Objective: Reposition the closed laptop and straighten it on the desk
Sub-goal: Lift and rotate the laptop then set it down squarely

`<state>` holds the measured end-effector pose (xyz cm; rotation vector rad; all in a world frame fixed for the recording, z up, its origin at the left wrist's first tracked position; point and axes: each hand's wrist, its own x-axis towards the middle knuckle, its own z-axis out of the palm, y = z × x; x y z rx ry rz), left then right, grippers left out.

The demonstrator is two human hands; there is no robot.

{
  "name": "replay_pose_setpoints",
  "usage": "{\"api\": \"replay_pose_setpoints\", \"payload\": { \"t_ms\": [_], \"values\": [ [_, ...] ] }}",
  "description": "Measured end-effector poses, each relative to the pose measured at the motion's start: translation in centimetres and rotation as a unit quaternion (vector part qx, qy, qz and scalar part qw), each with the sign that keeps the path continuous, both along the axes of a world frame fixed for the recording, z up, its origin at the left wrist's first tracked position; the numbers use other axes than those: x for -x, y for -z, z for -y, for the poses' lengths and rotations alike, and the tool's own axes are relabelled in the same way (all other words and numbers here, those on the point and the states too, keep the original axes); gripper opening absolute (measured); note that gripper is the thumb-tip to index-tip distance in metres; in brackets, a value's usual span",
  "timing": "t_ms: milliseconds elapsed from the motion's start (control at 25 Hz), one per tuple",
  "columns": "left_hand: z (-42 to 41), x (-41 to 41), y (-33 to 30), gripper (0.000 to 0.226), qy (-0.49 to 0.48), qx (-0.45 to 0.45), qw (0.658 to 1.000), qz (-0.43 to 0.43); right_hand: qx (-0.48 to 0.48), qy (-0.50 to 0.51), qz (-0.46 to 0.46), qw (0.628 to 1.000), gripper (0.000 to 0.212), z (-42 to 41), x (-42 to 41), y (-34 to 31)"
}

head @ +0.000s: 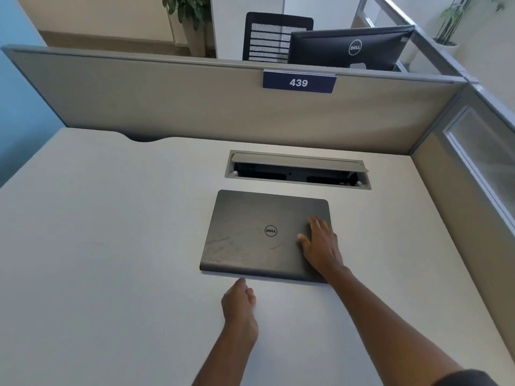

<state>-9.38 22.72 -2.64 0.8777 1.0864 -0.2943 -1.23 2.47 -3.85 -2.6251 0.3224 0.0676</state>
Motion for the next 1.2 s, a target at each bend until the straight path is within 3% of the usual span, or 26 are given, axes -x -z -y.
{"api": "replay_pose_setpoints", "payload": {
  "t_ms": [200,360,440,520,760,920,1200],
  "values": [
    [2.1,-1.6,-1.3,0.032,-0.078,0.130,0.989,0.003,0.041,-0.082,-0.018,0.996,0.057,-1.3,-6.4,-0.3],
    [3.1,-2.6,-0.7,0.034,-0.129,0.153,0.980,-0.001,0.071,-0.130,-0.047,0.988,0.052,-1.7,-10.3,-0.2],
    [3.4,-2.7,-0.2,0.046,-0.127,0.155,0.980,-0.006,0.095,-0.149,-0.075,0.981,0.047,-1.7,-11.8,-0.3],
    [3.7,-2.9,0.4,0.056,-0.116,0.141,0.983,-0.021,0.109,-0.166,-0.101,0.975,0.049,-1.8,-13.0,-0.4],
    [4.8,-4.0,1.4,0.041,-0.125,0.073,0.989,-0.036,0.127,-0.189,-0.119,0.966,0.046,-2.9,-14.7,-0.3],
    [4.9,-4.0,1.3,0.040,-0.073,0.023,0.996,-0.051,0.129,-0.167,-0.136,0.968,0.050,-3.1,-15.1,-0.4],
    [3.8,-3.4,-0.1,0.037,-0.027,-0.029,0.999,0.036,0.036,-0.102,-0.140,0.984,0.048,-0.2,-13.3,-2.0]
  ]
}}
